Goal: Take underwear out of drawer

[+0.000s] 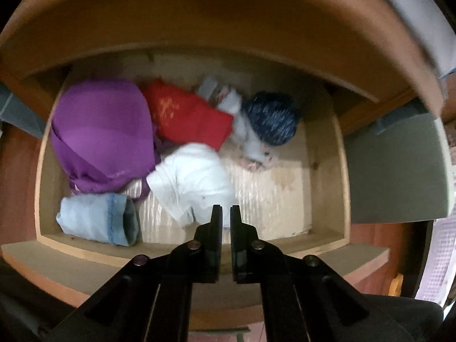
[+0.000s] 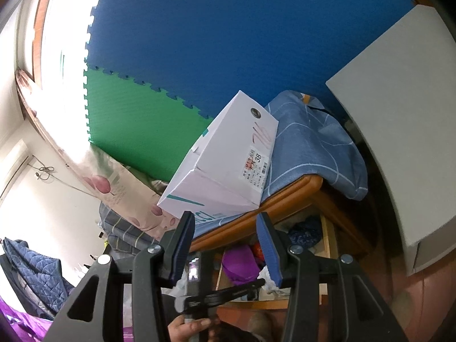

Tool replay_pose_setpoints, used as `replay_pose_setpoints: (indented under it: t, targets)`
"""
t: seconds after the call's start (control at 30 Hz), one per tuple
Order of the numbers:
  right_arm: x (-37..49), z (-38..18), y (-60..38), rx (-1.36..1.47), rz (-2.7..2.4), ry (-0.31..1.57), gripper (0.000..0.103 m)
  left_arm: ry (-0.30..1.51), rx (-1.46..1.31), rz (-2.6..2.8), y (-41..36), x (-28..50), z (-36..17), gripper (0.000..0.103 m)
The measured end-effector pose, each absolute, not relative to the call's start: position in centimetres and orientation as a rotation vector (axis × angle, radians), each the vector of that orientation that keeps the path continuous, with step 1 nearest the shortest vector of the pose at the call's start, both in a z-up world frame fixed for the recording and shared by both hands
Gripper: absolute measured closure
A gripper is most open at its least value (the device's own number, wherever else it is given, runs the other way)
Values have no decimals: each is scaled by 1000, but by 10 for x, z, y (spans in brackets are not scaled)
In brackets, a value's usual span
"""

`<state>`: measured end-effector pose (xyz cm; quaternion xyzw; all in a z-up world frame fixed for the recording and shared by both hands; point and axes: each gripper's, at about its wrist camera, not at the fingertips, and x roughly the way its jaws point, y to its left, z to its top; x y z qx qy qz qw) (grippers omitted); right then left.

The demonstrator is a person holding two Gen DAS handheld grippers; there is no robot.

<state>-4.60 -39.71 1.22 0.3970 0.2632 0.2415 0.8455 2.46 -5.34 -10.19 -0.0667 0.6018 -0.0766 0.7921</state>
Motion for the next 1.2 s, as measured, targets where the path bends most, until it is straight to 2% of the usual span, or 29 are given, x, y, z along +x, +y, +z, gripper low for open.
replay_pose_setpoints:
  t: [0.13,0.17,0.2,0.27,0.33,0.4,0.47,0.5,0.57,0.73,0.83,0.9,0.93,1.07,1.2]
  targets:
    - [-45,10,-395,850,517,564,57,1373,-174,-201,-59,26,-103,98]
    - [-44,10,-394,851,520,565,57,1407,-151,-183,-61,30,-109,93]
    - [-44,10,-393,850,522,566,57,1458,-135,-170,-64,32,-117,87]
    - [-43,11,-392,845,526,569,57,1493,-144,-143,-78,39,-142,52]
    - [-43,11,-391,842,529,571,57,1474,-129,-89,-78,43,-145,33]
    - [-43,11,-391,845,533,574,57,1461,-168,-75,-78,45,-146,27]
    - [-42,10,-392,857,539,575,57,1515,-194,-75,-81,52,-158,12]
    - [-42,9,-393,865,542,575,57,1544,-181,-55,-82,53,-164,12]
    - [-42,8,-394,882,552,575,56,1582,-162,-22,-84,56,-171,16]
    - [-43,7,-396,910,570,570,54,1656,-190,43,-85,62,-179,17]
    - [-44,7,-397,914,576,571,54,1684,-298,59,-81,75,-189,30]
    - [-44,7,-398,918,580,568,54,1722,-313,70,-80,82,-197,51]
    - [-44,7,-399,920,580,567,54,1734,-317,65,-78,84,-200,66]
    - [-44,5,-402,946,585,567,54,1706,-283,6,-79,88,-198,80]
    - [-44,3,-404,955,575,566,54,1629,-254,-23,-79,83,-182,86]
